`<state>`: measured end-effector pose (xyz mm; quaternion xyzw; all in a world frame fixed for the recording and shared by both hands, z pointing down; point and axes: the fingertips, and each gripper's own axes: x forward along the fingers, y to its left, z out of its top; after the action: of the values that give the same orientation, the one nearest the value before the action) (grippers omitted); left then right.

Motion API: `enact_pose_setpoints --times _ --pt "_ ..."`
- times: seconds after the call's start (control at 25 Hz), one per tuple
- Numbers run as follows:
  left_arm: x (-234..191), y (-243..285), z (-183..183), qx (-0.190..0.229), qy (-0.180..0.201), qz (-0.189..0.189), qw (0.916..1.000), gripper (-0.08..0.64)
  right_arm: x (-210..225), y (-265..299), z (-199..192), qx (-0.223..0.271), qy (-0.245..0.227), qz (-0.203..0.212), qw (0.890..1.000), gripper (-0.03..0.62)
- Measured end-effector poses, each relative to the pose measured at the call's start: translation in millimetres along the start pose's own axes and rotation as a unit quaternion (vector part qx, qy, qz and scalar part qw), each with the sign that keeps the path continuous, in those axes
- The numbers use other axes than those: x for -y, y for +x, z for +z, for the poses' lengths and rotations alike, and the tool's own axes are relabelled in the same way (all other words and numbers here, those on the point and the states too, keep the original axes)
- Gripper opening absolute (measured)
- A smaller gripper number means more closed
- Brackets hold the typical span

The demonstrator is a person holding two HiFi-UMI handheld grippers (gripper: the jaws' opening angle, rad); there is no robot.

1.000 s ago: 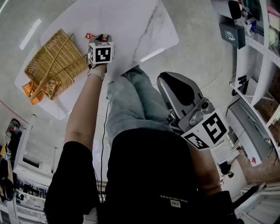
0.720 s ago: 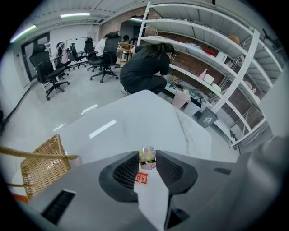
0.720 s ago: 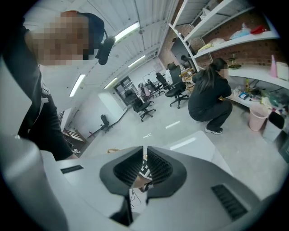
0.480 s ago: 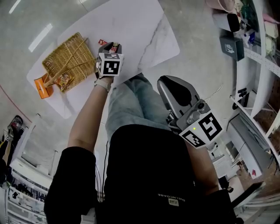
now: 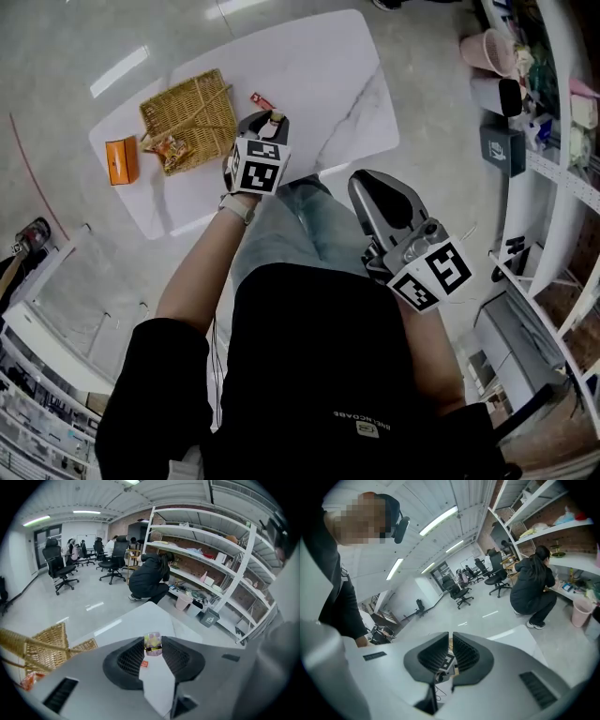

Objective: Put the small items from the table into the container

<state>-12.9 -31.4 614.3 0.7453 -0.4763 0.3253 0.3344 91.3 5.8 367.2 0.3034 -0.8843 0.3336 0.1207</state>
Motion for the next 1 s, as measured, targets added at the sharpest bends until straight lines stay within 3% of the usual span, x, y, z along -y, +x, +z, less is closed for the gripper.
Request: enact_pose_setpoints --times 0.32,0.6,1.0 --pt "-29 -65 -16 0.022 -0.049 0.047 0.9975 0.120 -38 25 7 -0.015 -0.030 0.058 0.998 0.014" --pt "-63 -110 -45 0.028 -0.098 0.098 0.9899 0.120 -72 45 12 -0.030 -0.061 0.099 0.993 0.014" --pt "-107 -126 -85 0.020 -0.136 0.141 0.9803 0.120 -104 80 6 -0.054 -0.102 0.129 0.985 0.014"
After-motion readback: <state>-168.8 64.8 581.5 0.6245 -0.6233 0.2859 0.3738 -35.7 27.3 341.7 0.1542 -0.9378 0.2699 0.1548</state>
